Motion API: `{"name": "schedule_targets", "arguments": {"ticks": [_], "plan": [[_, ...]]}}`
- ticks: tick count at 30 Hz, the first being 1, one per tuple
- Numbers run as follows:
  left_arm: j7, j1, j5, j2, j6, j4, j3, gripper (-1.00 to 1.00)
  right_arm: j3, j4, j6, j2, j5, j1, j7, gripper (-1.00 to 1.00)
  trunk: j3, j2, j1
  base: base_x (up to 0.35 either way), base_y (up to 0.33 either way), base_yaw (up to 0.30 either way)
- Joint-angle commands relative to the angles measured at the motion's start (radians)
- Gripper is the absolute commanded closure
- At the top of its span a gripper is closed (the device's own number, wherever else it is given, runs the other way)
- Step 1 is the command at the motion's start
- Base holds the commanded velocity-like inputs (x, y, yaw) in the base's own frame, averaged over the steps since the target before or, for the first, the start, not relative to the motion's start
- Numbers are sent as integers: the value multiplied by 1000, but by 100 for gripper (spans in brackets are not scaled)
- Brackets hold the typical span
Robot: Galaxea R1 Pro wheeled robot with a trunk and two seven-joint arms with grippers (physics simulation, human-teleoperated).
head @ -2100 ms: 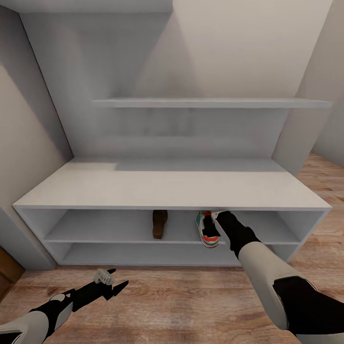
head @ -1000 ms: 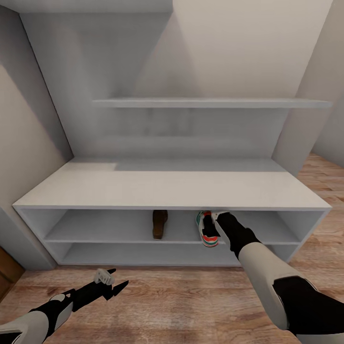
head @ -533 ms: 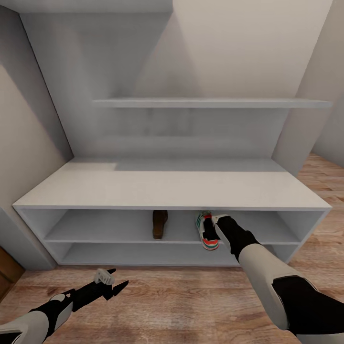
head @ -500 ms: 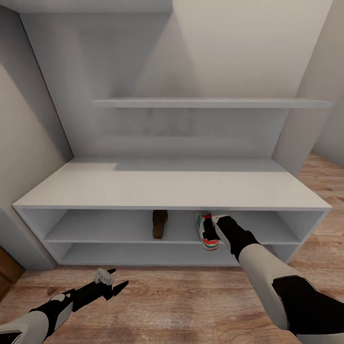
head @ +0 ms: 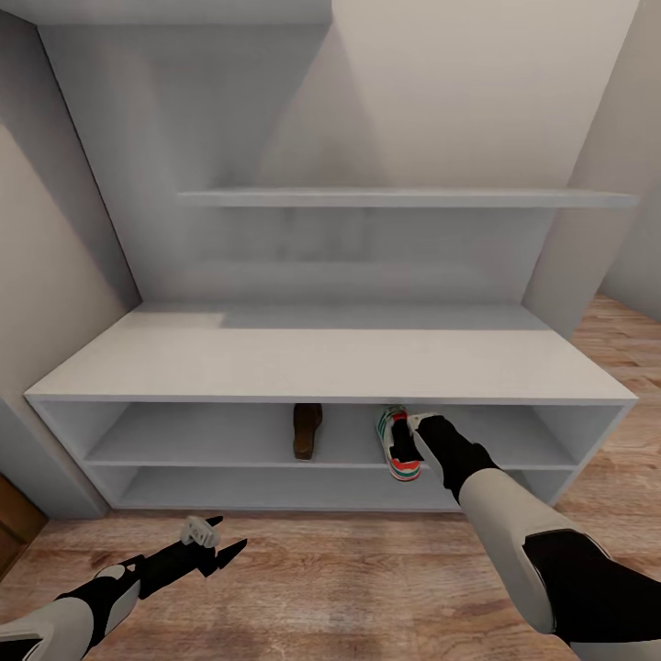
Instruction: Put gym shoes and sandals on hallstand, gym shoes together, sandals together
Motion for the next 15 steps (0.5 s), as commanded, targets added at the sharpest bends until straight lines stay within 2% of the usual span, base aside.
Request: {"name": "schedule_targets", "arguments": {"ticks": [1,15], "plan": [[-4,-1,-1,0,-2,0,3,-100,5,-1,5,0,1,0,-3,100,-1,0,0,0,0,0],[-3,-1,-1,0,-2,0,3,-100,6,1,-10,-1,2,0,-4,100,-1,0,0,0,0,0]]}}
